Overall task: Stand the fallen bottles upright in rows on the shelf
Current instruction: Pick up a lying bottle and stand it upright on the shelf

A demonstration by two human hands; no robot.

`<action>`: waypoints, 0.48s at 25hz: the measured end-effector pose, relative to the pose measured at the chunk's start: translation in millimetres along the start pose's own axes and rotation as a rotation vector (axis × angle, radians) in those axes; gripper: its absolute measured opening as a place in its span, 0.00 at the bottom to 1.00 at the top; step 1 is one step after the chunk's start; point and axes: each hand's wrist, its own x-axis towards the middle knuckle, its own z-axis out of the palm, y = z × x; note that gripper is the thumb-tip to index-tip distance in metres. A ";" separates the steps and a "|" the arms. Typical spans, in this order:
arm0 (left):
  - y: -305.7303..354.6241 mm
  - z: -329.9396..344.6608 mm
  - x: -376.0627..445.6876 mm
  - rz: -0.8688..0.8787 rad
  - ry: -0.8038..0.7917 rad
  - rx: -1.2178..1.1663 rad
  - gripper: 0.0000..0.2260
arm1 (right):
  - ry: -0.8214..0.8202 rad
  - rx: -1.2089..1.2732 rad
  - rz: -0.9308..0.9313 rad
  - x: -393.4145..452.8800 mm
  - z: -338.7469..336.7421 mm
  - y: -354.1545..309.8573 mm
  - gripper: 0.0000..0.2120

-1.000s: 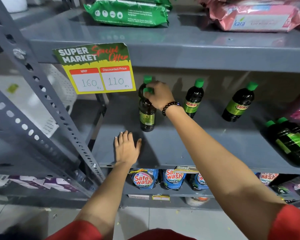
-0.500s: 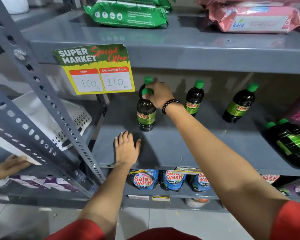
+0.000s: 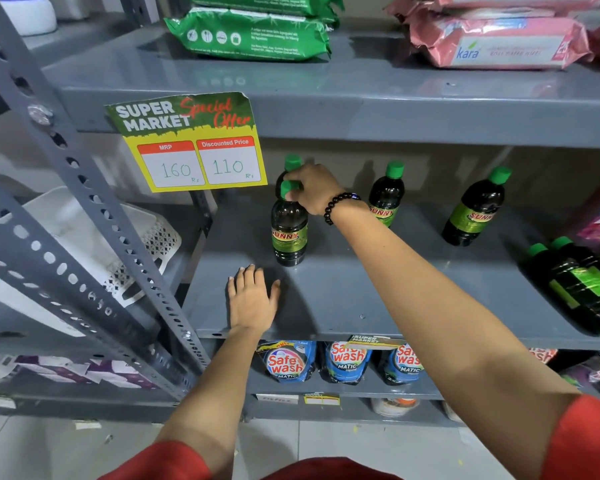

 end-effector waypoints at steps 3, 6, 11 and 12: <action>0.8 -0.9 -0.7 0.004 -0.007 -0.002 0.22 | -0.029 -0.020 0.002 2.3 -1.1 0.2 0.19; 1.0 -3.1 -1.0 0.009 -0.017 0.006 0.22 | -0.032 -0.023 0.012 1.7 0.0 -1.2 0.19; 19.1 -7.3 -5.6 0.051 0.038 -0.020 0.20 | 0.125 0.132 0.003 -24.3 5.7 15.6 0.26; 28.8 -6.7 -7.8 0.075 0.051 -0.042 0.19 | 0.189 0.165 0.044 -31.6 5.7 27.4 0.25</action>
